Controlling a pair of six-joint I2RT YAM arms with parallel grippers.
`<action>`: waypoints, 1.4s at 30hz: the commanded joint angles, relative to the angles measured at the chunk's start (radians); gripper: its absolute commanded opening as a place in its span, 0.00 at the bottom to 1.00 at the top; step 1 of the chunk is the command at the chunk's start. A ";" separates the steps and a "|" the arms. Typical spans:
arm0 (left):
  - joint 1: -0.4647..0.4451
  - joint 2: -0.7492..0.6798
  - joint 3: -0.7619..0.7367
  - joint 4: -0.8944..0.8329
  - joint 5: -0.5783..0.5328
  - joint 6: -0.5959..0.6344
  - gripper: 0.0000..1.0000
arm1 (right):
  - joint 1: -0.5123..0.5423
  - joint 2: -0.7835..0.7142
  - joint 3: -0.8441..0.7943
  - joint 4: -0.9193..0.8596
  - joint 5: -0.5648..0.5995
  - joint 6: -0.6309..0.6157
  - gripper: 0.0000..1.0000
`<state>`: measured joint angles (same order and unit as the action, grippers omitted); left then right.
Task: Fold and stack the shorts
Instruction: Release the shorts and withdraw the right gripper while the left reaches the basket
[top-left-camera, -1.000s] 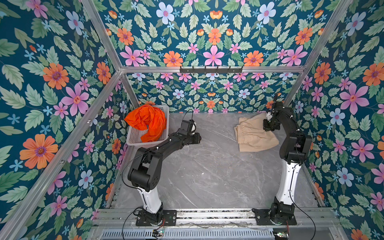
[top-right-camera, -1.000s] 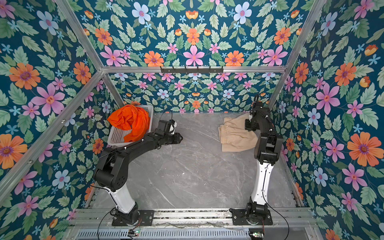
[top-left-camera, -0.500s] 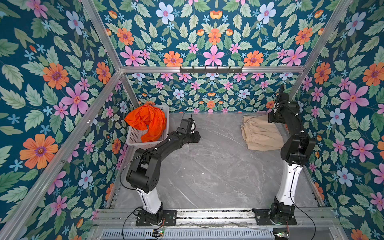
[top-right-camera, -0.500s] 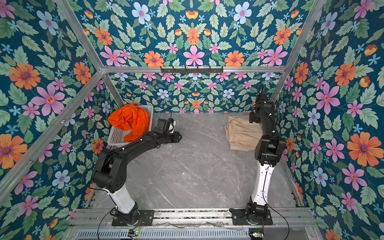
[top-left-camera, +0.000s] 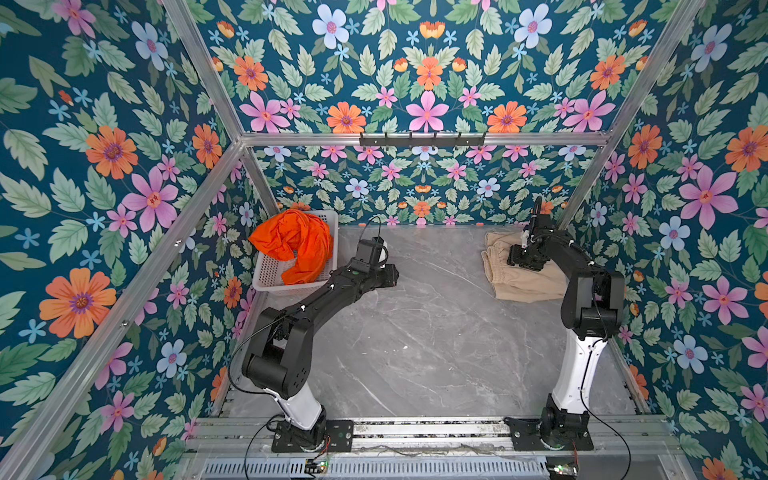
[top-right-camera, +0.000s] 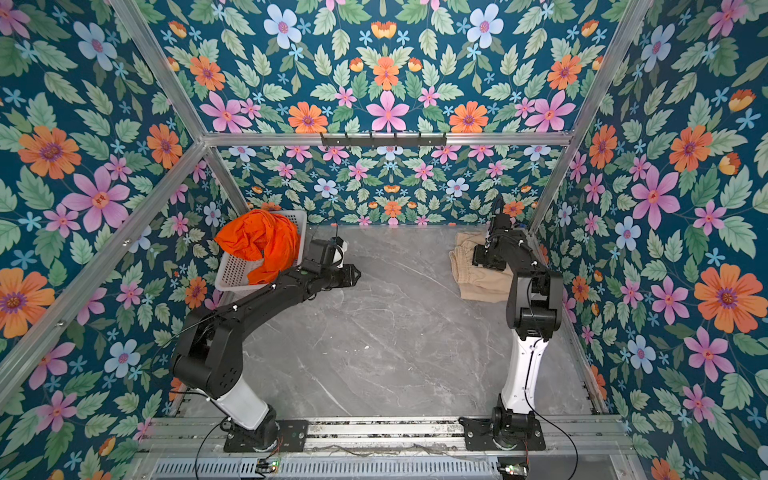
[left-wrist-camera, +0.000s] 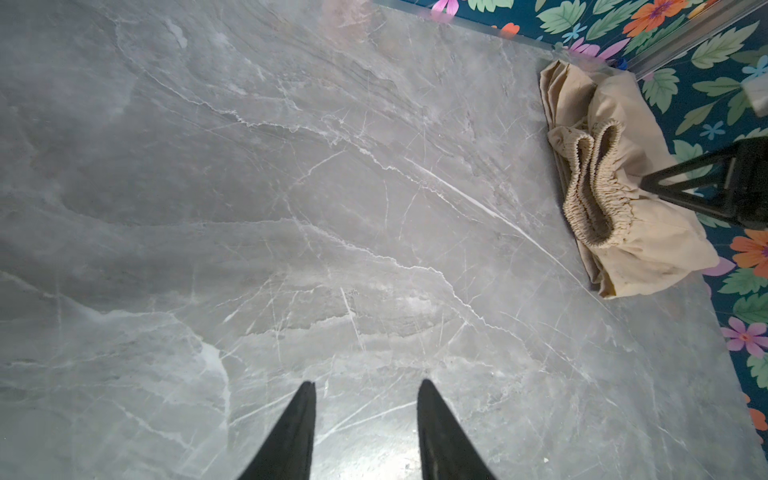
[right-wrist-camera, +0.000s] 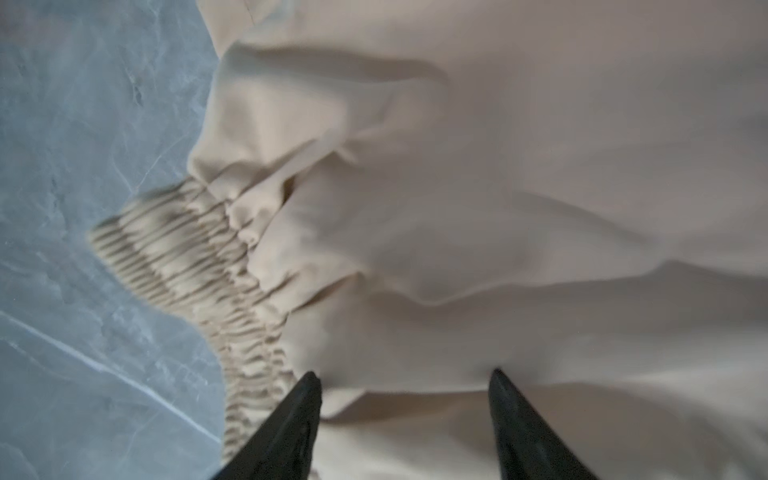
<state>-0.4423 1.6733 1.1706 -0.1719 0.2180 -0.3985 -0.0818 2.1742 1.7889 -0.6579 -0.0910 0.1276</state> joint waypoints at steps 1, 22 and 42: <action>0.001 -0.003 -0.004 0.016 -0.012 -0.002 0.43 | -0.002 0.072 0.074 -0.044 0.018 0.012 0.65; 0.016 -0.042 0.020 -0.011 -0.011 0.012 0.43 | -0.047 0.098 0.211 -0.152 0.013 -0.055 0.65; 0.471 -0.204 0.179 -0.364 -0.041 0.172 0.71 | 0.396 -0.507 -0.338 0.115 -0.018 0.034 0.66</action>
<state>-0.0254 1.4506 1.3262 -0.4652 0.1802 -0.2813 0.2581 1.6855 1.5021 -0.6205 -0.1051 0.1242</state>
